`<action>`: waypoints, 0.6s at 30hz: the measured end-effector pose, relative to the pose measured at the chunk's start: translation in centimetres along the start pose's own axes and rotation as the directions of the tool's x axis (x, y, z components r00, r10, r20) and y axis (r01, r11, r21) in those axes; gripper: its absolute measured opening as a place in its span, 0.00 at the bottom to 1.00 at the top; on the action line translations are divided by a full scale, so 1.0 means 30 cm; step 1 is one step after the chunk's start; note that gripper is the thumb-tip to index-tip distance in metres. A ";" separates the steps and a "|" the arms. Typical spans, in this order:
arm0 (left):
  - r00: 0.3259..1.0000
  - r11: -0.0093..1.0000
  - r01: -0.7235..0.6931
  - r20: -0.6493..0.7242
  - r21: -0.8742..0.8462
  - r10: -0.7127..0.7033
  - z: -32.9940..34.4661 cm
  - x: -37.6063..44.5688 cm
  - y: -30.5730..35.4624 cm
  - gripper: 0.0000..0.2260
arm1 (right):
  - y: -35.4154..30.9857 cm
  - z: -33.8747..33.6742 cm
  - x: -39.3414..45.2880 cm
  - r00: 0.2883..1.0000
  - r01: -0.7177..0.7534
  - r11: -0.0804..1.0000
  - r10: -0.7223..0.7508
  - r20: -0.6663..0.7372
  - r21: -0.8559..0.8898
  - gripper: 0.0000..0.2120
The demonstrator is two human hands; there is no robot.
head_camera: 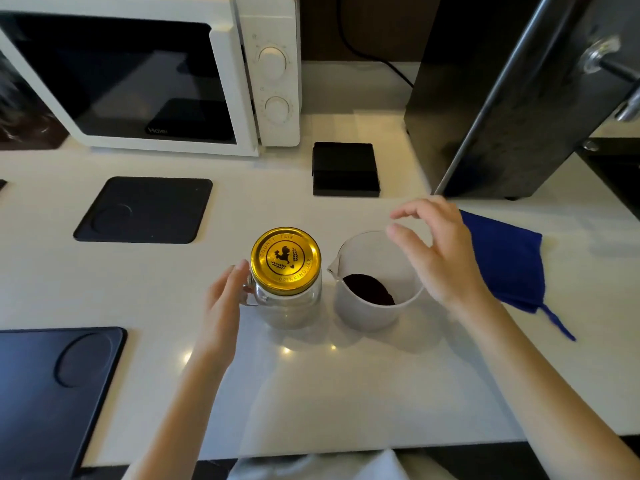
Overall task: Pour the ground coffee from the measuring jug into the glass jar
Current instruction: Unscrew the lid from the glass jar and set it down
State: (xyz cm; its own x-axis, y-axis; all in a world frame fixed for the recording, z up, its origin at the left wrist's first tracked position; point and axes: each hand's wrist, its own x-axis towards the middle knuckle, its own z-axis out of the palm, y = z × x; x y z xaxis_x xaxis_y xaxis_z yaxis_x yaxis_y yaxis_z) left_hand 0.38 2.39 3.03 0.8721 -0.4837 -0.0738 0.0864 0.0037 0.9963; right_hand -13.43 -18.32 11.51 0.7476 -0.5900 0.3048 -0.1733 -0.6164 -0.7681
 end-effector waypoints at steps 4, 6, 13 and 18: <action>0.990 0.982 -0.139 0.031 0.127 0.136 -0.029 -0.033 -0.033 0.09 | -0.108 0.054 0.067 0.898 0.278 0.953 -0.215 0.384 -0.116 0.21; 0.987 0.956 -0.158 0.045 0.247 0.152 -0.045 -0.045 -0.055 0.12 | -0.152 0.096 0.080 0.815 0.416 0.896 -0.291 0.501 -0.155 0.27; 0.981 0.777 -0.177 0.040 0.604 0.192 -0.033 -0.083 -0.072 0.12 | -0.203 0.184 0.096 0.660 0.686 0.660 -0.388 0.644 -0.305 0.37; 0.992 0.713 -0.094 0.009 0.695 0.123 -0.013 -0.080 -0.047 0.19 | -0.217 0.178 0.124 0.630 0.683 0.704 -0.432 0.645 -0.196 0.32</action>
State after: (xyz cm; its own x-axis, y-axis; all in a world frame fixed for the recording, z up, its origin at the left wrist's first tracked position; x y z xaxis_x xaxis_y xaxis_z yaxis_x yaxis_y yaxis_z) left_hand -1.64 3.89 1.77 0.8719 -0.4872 0.0493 -0.3552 -0.5598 0.7486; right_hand -6.10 -13.74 14.64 0.9598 0.2306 0.1603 0.2626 -0.9391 -0.2217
